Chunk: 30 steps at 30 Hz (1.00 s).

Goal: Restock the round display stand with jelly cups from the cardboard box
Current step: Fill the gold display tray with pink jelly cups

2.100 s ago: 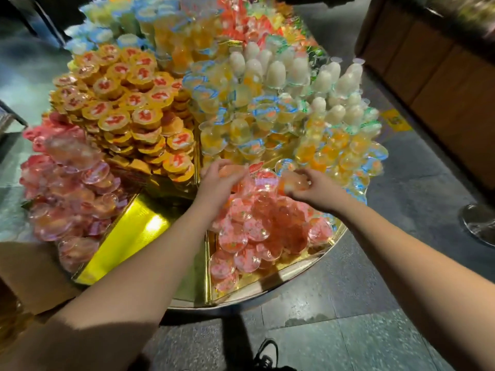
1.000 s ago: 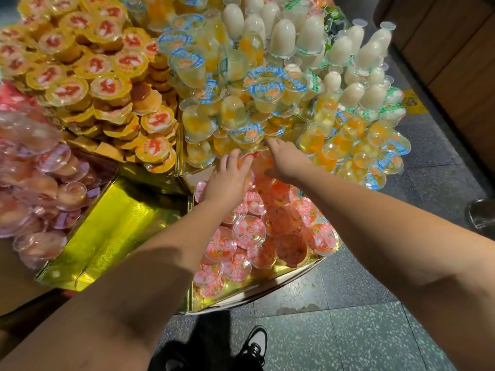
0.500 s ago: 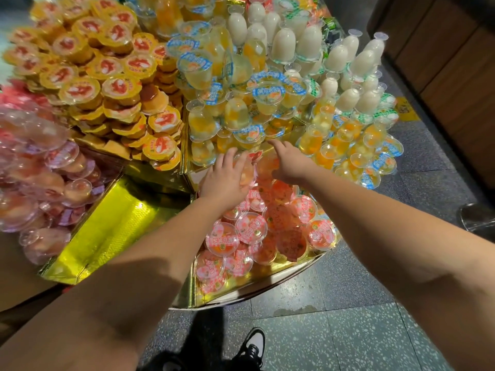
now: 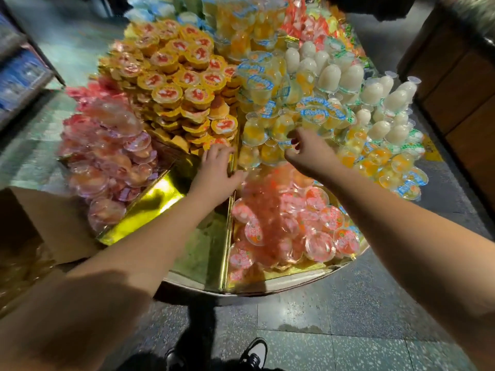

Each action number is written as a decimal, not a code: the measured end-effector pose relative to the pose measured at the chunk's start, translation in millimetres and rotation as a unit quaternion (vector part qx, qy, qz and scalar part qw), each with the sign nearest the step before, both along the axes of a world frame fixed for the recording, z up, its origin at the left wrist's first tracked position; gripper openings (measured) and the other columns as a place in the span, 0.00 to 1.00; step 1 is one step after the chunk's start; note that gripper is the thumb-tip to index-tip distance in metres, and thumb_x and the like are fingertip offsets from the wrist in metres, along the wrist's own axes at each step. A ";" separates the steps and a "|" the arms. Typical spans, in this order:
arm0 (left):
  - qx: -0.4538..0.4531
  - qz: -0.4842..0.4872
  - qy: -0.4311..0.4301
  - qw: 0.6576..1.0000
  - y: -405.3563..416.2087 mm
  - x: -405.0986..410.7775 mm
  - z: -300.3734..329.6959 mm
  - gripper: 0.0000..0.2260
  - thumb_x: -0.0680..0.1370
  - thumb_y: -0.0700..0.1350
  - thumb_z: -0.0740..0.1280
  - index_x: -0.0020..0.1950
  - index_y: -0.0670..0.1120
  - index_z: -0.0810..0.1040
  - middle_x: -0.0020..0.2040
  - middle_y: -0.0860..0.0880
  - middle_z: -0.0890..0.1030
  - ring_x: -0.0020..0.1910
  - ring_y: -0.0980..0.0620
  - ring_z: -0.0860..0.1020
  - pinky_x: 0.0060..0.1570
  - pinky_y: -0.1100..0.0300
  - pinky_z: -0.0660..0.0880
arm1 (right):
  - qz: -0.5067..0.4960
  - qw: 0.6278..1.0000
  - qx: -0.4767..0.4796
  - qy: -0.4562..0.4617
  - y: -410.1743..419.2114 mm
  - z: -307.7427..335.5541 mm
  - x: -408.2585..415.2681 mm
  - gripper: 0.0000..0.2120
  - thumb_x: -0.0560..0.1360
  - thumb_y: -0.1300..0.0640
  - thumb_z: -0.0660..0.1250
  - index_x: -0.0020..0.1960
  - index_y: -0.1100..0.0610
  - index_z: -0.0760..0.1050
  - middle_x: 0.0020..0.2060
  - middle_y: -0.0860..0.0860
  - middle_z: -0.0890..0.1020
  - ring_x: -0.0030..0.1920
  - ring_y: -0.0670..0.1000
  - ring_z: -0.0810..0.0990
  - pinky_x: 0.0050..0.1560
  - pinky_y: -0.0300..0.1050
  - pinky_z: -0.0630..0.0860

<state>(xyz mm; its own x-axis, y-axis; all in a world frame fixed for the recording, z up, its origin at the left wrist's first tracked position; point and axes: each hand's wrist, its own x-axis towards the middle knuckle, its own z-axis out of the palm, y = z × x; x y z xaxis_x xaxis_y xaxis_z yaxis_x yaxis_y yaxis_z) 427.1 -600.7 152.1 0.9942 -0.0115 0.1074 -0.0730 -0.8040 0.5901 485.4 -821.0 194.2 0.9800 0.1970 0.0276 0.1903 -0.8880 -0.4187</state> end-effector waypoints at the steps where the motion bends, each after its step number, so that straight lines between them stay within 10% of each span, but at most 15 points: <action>1: -0.013 0.022 -0.012 1.000 19.5 -11.7 4.1 0.21 0.78 0.48 0.68 0.69 0.43 0.71 0.69 0.44 0.68 0.70 0.44 0.64 0.69 0.52 0.62 | 0.027 1.000 0.011 -0.005 20.5 6.2 -3.7 0.18 0.76 0.54 0.66 0.65 0.58 0.73 0.57 0.55 0.78 0.57 0.55 0.77 0.55 0.47 0.73; 9: -0.058 0.261 0.021 0.963 213.7 -153.8 -5.5 0.14 0.75 0.46 0.68 0.58 0.42 0.79 0.50 0.46 0.75 0.55 0.43 0.75 0.51 0.58 0.68 | 0.256 0.965 0.040 0.038 248.6 11.7 -82.8 0.18 0.79 0.54 0.66 0.66 0.61 0.73 0.60 0.59 0.77 0.61 0.58 0.74 0.54 0.43 0.66; 21: -0.092 0.442 0.158 0.878 488.9 -397.3 -90.6 0.14 0.79 0.46 0.68 0.65 0.46 0.75 0.63 0.50 0.74 0.64 0.51 0.73 0.66 0.51 0.73 | 0.415 0.881 -0.047 0.223 584.6 -117.9 -265.0 0.14 0.78 0.52 0.66 0.63 0.54 0.74 0.52 0.48 0.76 0.54 0.50 0.77 0.54 0.43 0.73; 30: -0.073 0.526 0.288 0.797 647.7 -488.6 -162.7 0.15 0.79 0.51 0.66 0.65 0.48 0.76 0.59 0.50 0.77 0.59 0.49 0.76 0.60 0.47 0.76 | 0.428 0.838 -0.206 0.270 748.9 -201.1 -317.4 0.22 0.79 0.52 0.65 0.72 0.53 0.69 0.67 0.52 0.75 0.64 0.51 0.75 0.64 0.47 0.75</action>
